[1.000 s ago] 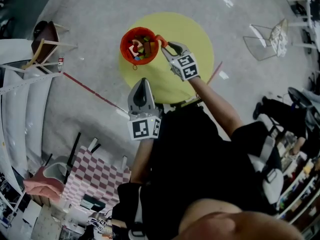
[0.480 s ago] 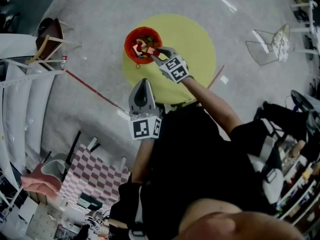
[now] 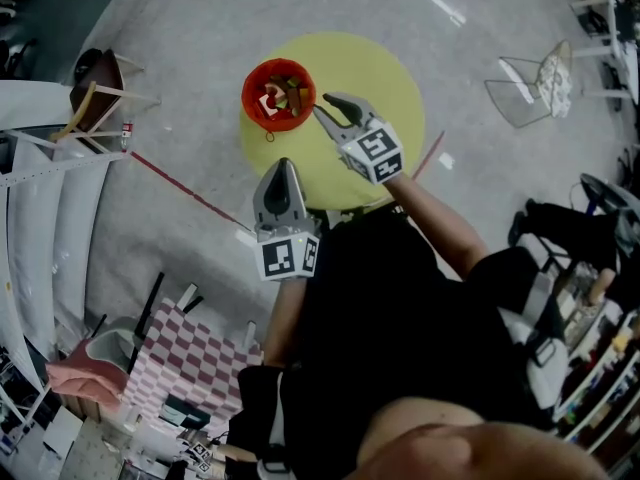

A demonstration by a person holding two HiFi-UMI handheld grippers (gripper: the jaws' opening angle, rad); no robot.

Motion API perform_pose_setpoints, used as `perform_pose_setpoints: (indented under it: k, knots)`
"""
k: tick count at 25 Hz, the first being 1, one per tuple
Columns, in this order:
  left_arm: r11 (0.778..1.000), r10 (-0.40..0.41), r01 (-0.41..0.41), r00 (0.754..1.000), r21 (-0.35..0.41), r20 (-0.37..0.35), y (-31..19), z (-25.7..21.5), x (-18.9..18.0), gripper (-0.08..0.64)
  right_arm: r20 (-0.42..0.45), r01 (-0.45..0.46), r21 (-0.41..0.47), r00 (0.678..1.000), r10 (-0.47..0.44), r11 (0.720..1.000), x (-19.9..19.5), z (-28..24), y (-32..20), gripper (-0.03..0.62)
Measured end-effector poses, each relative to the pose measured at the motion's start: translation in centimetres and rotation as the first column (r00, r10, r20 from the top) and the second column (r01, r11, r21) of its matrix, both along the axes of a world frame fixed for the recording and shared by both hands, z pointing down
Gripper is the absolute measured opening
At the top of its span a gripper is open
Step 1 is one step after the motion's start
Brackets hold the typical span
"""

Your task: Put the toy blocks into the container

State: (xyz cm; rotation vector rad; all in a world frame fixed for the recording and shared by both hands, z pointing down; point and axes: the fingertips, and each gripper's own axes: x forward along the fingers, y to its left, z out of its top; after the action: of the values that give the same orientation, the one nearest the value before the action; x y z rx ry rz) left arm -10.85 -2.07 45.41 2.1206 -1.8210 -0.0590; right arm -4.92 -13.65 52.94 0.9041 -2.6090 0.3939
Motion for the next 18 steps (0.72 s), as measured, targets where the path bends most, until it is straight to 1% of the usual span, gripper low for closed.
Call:
perform_pose_setpoints:
  k: [2,5,8,13,16,18]
  knots:
    - [1.000,0.000,0.000,1.000,0.004,0.003,0.1,-0.2,0.1,-0.015,0.035,-0.031,0.033,0.999,0.030,0.999,1.2,-2.0,0.8,0.075]
    - [1.000,0.003,-0.003,1.000,0.013,0.007,0.2,-0.7,0.6,-0.015,0.053,-0.073,0.062,0.996,0.070,0.995,3.4,-3.4,2.5,0.033]
    - [1.000,0.003,-0.003,1.000,0.019,0.016,0.7,-1.0,0.8,-0.015,0.091,-0.079,0.064,0.993,0.073,0.995,4.5,-4.5,4.9,0.003]
    - [1.000,0.006,-0.006,0.999,0.013,0.034,1.5,-0.5,1.7,-0.015,0.099,-0.089,0.029,0.991,0.086,0.996,6.3,-2.8,8.1,-0.003]
    - [1.000,0.009,-0.010,0.999,0.015,0.032,1.9,-0.3,2.3,-0.015,0.074,-0.048,0.020,0.996,0.047,0.999,6.3,-2.7,9.5,-0.003]
    - [1.000,0.007,-0.008,0.999,0.021,0.033,1.8,-0.4,2.5,-0.015,0.073,-0.024,0.013,0.997,0.023,1.000,6.1,-2.7,10.1,-0.003]
